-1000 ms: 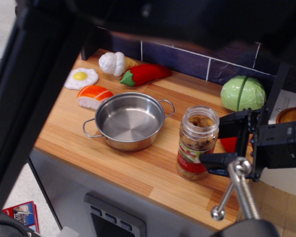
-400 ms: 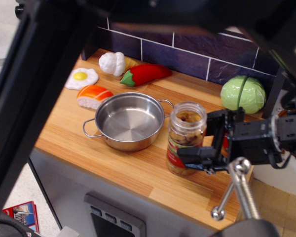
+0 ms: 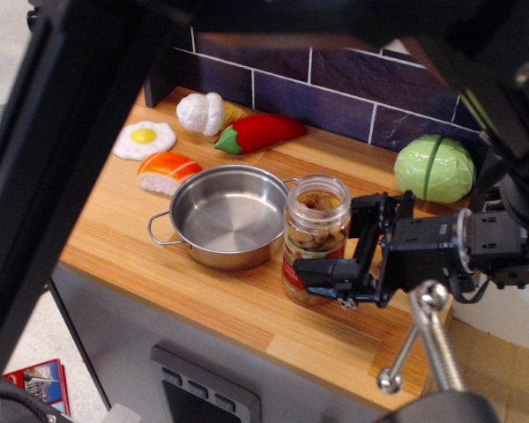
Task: Pour almonds in pot
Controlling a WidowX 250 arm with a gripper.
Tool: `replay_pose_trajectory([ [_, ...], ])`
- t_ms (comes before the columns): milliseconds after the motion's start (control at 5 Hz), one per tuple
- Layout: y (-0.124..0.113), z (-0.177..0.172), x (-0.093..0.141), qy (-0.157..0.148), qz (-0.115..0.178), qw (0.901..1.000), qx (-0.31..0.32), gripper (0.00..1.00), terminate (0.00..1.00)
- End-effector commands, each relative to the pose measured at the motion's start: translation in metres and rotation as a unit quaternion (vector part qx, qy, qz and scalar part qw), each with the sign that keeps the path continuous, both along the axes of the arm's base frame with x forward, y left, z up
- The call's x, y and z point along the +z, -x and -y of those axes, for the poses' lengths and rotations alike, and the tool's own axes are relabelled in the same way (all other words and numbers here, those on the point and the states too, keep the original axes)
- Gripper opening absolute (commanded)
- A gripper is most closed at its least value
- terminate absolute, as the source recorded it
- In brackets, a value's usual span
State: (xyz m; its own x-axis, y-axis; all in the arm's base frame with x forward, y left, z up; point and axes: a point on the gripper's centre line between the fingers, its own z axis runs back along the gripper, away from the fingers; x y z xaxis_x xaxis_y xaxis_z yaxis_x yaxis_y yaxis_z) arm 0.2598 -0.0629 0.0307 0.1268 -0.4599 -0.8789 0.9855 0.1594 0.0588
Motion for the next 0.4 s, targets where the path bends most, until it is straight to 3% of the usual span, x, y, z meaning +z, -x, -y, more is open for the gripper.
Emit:
replay_pose_trajectory([
  [0, 0.006, -0.006, 0.012, 0.026, 0.038, 0.9989, 0.007, 0.0, 0.0],
  [200, 0.004, -0.004, 0.028, 0.133, -0.005, 0.9898, 0.051, 0.0, 0.0],
])
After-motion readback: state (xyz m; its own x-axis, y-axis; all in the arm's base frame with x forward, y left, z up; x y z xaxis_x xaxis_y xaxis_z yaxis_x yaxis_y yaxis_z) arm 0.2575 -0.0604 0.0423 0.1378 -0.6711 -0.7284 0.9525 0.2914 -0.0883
